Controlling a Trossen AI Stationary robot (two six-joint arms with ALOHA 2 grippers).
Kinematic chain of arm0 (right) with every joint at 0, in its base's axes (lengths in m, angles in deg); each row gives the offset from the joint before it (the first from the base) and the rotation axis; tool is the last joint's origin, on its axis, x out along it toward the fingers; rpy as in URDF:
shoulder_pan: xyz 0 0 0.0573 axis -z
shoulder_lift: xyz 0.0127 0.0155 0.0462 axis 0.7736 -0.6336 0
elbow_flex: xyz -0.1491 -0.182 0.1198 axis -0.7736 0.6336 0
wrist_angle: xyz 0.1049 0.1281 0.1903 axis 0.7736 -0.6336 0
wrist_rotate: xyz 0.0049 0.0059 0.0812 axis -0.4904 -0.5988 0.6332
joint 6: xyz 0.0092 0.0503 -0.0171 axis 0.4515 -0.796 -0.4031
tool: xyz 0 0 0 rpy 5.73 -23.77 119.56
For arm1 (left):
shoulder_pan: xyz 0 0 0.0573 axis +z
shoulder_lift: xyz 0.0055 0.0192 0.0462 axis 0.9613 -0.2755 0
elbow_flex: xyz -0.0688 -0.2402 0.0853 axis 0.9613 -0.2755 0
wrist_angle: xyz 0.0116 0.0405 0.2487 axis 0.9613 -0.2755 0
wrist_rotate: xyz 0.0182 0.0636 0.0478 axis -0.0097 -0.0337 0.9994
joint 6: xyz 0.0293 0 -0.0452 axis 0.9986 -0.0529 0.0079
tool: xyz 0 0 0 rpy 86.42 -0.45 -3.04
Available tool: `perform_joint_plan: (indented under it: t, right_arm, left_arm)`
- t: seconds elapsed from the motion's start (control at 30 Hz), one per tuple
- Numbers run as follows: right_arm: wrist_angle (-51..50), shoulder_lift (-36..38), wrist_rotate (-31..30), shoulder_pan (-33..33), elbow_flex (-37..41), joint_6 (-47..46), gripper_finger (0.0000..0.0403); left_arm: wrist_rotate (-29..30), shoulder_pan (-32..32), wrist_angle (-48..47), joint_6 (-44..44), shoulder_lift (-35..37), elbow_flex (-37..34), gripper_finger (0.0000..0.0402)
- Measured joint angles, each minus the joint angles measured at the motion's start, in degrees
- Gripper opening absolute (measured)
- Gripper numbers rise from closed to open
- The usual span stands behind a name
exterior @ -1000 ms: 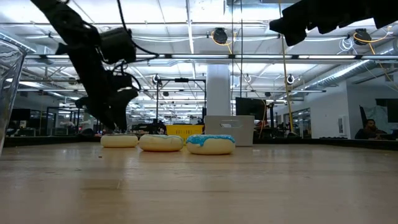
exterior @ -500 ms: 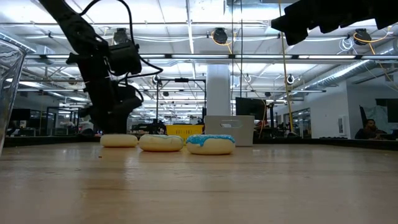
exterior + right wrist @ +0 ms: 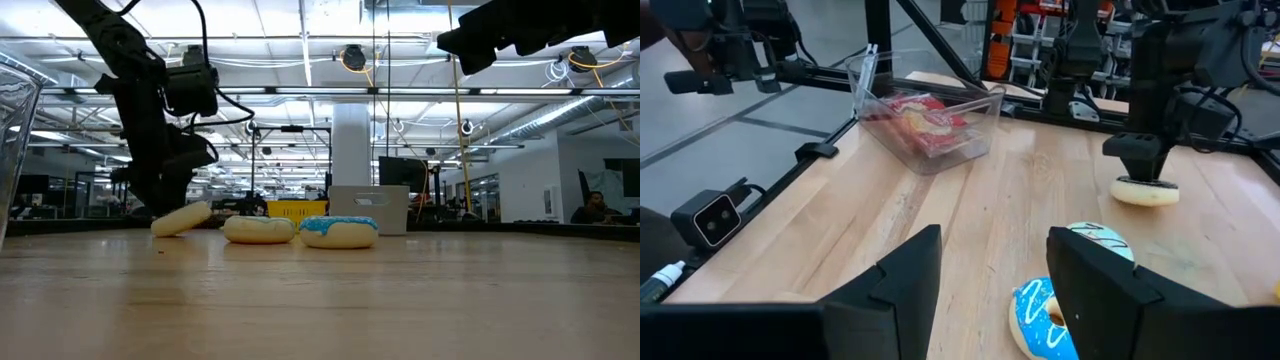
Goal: Pick & Place Food Item
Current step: Put the black donut into the yellow basket
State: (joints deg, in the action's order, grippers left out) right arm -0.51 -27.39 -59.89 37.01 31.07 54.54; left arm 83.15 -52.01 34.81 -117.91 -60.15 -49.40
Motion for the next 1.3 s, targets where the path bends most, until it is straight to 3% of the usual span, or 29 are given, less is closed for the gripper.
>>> perform_joint_plan:
  t: [0.87,1.13,1.3]
  right_arm:
    - [-0.26,0.0,-0.09,0.04,0.0,-0.33,0.0171]
    - [-0.28,0.0,-0.11,0.04,0.0,-0.24,0.0171]
    - [-0.28,0.0,-0.13,0.04,0.0,-0.24,0.0171]
  left_arm:
    - [1.84,-0.44,10.14,-1.36,-2.16,-0.11,0.0147]
    - [-0.52,-0.44,10.36,-1.36,-2.16,-0.09,0.0061]
    - [0.97,-0.49,10.71,-1.36,-2.16,-0.09,0.0016]
